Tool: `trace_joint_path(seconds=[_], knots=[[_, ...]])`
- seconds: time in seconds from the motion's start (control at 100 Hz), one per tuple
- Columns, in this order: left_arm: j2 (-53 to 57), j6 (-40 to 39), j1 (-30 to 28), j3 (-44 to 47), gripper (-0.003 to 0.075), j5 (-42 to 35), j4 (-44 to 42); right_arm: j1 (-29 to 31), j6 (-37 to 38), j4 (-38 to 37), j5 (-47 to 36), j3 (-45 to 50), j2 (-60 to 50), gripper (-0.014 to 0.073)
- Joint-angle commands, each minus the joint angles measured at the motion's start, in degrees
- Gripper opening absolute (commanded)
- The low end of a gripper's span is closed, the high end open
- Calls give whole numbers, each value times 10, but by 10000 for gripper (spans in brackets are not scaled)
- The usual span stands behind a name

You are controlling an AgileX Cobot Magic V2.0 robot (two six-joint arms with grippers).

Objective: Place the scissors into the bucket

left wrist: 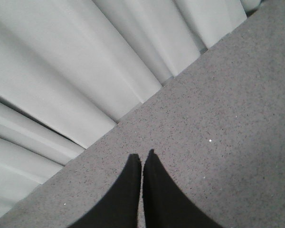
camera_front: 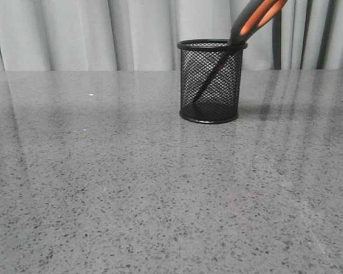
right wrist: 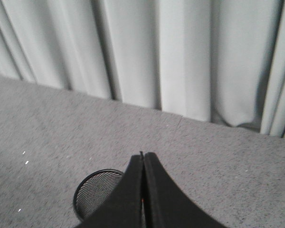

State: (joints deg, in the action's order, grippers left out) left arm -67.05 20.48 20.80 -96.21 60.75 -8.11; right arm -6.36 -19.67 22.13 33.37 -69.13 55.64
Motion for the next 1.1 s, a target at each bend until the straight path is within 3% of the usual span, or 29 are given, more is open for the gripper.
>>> trace_joint_path(seconds=[0.0, 0.18, 0.56, 0.76, 1.09], knots=[[40, -26, -15, 39, -20, -111, 23, 5, -2, 11, -124, 57, -57, -74], [139, -55, -31, 219, -20, -264, 33, 5, -2, 11, -223, 205, -161, -75], [408, -56, -32, 651, -20, -558, 98, 5, -2, 11, -259, 396, -344, -75], [525, -56, -32, 753, -20, -572, 139, 5, -2, 11, -246, 452, -410, -75], [569, -56, -32, 776, -20, -572, 139, 5, -2, 11, -246, 473, -418, -75]])
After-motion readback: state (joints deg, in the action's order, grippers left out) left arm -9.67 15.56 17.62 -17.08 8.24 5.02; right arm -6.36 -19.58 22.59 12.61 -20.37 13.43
